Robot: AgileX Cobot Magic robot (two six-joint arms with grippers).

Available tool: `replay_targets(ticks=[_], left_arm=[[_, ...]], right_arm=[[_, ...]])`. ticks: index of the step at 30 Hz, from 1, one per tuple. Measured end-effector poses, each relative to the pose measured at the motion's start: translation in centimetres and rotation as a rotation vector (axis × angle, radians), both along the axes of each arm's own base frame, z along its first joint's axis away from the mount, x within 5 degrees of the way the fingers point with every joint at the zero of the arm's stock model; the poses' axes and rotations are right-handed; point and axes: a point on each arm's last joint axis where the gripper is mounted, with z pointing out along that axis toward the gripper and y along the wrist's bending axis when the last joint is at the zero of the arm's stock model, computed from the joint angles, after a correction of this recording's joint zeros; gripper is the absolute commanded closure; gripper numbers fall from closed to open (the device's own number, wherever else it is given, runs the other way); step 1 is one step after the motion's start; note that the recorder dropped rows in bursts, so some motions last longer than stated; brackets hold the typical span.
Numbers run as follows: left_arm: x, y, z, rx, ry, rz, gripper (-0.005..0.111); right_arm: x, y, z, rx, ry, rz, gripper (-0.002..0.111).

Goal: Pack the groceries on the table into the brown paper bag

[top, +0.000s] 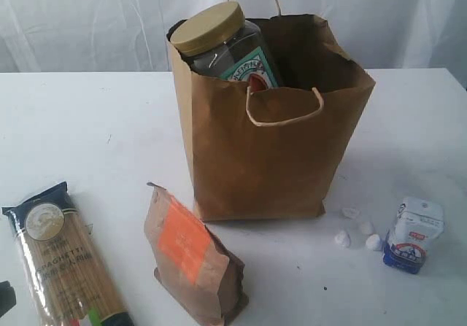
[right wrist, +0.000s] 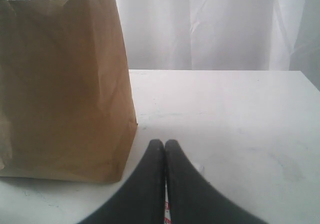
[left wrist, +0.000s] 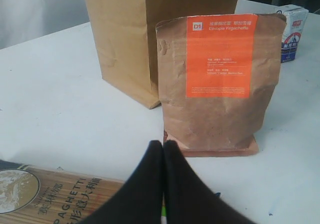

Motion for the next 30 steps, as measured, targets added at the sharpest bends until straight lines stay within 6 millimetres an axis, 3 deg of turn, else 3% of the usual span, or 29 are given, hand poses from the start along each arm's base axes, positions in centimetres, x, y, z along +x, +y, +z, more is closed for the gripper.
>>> replay_targets(ticks=[17, 24, 30], left_arm=[[0.0, 0.0, 0.0, 0.001, -0.001, 0.000, 0.107], [0.0, 0.0, 0.0, 0.001, -0.001, 0.000, 0.107], [0.0, 0.0, 0.0, 0.001, -0.001, 0.000, 0.107]], right_arm=[[0.0, 0.0, 0.2, 0.010, -0.016, -0.001, 0.108], [0.0, -0.1, 2.0, 0.419, -0.143, -0.007, 0.108], [-0.1, -0.3, 2.6, 0.523, -0.198, 0.001, 0.108]])
